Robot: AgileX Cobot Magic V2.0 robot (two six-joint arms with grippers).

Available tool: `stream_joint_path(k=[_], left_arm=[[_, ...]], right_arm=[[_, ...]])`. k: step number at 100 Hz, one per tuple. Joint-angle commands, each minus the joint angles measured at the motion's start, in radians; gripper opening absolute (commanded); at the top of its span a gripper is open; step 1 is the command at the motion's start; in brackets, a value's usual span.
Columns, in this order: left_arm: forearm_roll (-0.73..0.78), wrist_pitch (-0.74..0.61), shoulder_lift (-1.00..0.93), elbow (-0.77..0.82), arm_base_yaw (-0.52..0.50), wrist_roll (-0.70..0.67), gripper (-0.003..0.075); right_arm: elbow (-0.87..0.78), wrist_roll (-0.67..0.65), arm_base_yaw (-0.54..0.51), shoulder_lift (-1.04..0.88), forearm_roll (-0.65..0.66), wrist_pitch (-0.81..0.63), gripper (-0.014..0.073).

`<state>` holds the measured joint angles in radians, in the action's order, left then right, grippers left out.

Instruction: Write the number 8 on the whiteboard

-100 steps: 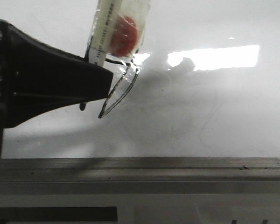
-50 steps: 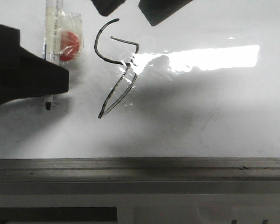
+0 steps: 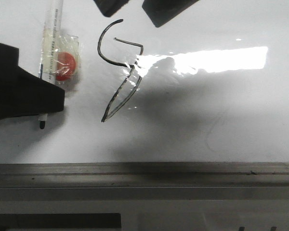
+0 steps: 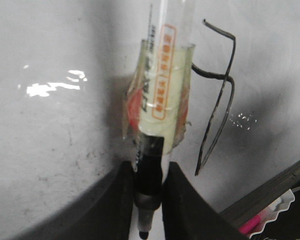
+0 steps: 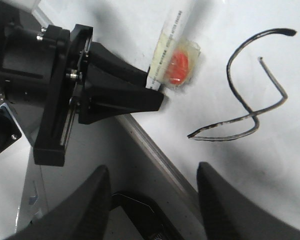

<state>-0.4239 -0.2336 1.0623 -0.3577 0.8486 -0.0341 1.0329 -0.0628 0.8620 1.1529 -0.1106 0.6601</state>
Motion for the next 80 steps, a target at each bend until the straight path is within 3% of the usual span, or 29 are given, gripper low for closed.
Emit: stream_joint_path(k=[1, 60, 69, 80], left_arm=[[-0.006, -0.067, -0.01, -0.028, -0.015, -0.009, -0.002], [-0.091, 0.004, -0.01, -0.028, -0.061, -0.009, -0.001], [-0.091, 0.027, -0.01, -0.028, -0.061, -0.009, 0.0068], [-0.091, 0.036, -0.01, -0.028, -0.061, -0.009, 0.0232]], right_arm=[[0.026, 0.002, 0.001, -0.022, -0.011, -0.055, 0.033], [0.026, 0.002, 0.001, -0.022, -0.02, -0.055, 0.033], [0.026, 0.002, 0.001, -0.022, -0.028, -0.055, 0.033], [0.026, 0.002, 0.001, -0.022, -0.035, -0.055, 0.033]])
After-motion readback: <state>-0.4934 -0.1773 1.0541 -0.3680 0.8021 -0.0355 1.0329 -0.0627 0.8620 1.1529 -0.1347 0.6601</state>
